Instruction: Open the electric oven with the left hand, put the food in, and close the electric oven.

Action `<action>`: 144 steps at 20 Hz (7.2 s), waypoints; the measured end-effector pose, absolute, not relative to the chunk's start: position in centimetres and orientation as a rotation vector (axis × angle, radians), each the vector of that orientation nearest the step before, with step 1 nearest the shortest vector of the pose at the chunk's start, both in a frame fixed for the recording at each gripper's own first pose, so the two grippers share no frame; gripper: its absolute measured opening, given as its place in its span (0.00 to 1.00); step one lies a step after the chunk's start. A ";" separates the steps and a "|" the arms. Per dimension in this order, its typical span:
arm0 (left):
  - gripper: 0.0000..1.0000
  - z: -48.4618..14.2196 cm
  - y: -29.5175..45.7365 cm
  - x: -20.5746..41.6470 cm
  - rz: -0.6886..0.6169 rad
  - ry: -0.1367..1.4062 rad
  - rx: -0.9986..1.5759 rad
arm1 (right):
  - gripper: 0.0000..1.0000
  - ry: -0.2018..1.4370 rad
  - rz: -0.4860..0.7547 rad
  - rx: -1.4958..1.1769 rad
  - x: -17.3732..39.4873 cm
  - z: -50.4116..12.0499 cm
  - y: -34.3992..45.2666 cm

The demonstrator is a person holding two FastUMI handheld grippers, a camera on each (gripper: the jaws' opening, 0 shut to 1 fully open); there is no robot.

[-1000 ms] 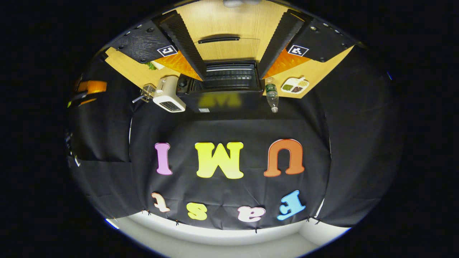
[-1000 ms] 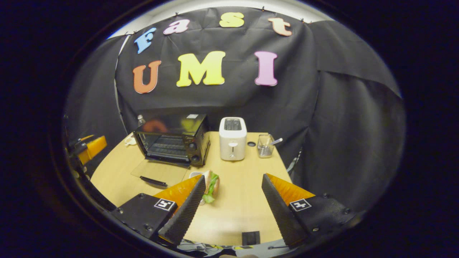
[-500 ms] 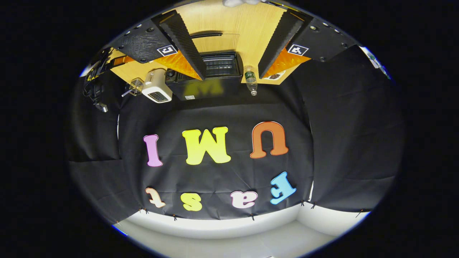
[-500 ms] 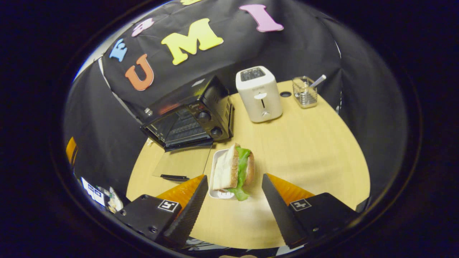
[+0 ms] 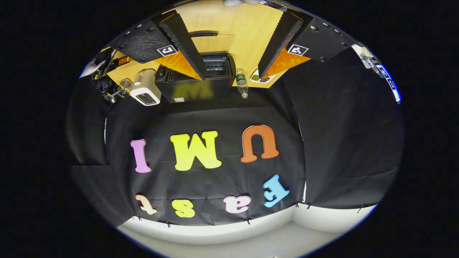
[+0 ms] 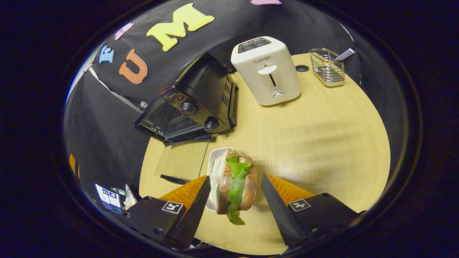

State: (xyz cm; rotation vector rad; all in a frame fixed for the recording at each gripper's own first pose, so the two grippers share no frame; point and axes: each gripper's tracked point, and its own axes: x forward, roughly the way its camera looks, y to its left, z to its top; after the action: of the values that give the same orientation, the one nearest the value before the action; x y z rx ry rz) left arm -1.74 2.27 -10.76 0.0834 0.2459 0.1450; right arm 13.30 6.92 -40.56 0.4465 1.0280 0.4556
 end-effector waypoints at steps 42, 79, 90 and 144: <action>0.96 -16.2 11.3 -5.0 0.017 0.307 0.182 | 0.37 0.347 0.068 1.205 25.1 -32.9 32.1; 0.96 -13.8 11.0 -5.2 0.089 0.226 0.117 | 0.90 0.252 0.059 0.167 13.5 -19.1 18.5; 0.95 -18.3 5.2 -2.9 0.065 0.251 0.094 | 1.00 0.131 0.010 0.109 4.3 -8.6 4.6; 0.96 -38.0 -5.7 5.6 -0.056 0.528 0.028 | 1.00 0.265 -0.130 0.023 2.9 -9.9 -8.3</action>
State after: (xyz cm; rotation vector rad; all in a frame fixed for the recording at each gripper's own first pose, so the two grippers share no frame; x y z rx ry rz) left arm 5.61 -5.74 -38.01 0.0276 0.5282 -0.0562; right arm 2.89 -8.31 -9.85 0.0226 0.2647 -0.1296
